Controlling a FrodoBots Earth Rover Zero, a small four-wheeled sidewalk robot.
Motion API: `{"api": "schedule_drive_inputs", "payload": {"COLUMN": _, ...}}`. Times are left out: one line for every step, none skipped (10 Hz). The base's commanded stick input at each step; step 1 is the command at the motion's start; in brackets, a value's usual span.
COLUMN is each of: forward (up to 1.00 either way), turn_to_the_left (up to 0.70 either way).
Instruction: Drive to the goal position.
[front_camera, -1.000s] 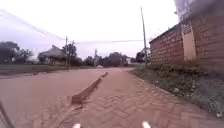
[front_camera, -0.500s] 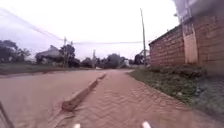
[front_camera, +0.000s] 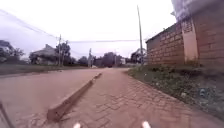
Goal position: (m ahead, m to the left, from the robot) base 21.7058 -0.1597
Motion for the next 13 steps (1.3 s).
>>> {"api": "schedule_drive_inputs", "payload": {"forward": 0.50, "turn_to_the_left": -0.20}}
{"api": "schedule_drive_inputs", "payload": {"forward": 0.50, "turn_to_the_left": -0.46}}
{"api": "schedule_drive_inputs", "payload": {"forward": 0.50, "turn_to_the_left": -0.50}}
{"api": "schedule_drive_inputs", "payload": {"forward": 0.50, "turn_to_the_left": -0.50}}
{"api": "schedule_drive_inputs", "payload": {"forward": 0.50, "turn_to_the_left": -0.50}}
{"api": "schedule_drive_inputs", "payload": {"forward": 0.50, "turn_to_the_left": -0.50}}
{"api": "schedule_drive_inputs", "payload": {"forward": 0.50, "turn_to_the_left": -0.47}}
{"api": "schedule_drive_inputs", "payload": {"forward": 0.50, "turn_to_the_left": 0.13}}
{"api": "schedule_drive_inputs", "payload": {"forward": 0.50, "turn_to_the_left": 0.11}}
{"api": "schedule_drive_inputs", "payload": {"forward": 0.50, "turn_to_the_left": 0.09}}
{"api": "schedule_drive_inputs", "payload": {"forward": 0.50, "turn_to_the_left": 0.06}}
{"api": "schedule_drive_inputs", "payload": {"forward": 0.50, "turn_to_the_left": 0.08}}
{"api": "schedule_drive_inputs", "payload": {"forward": 0.50, "turn_to_the_left": 0.00}}
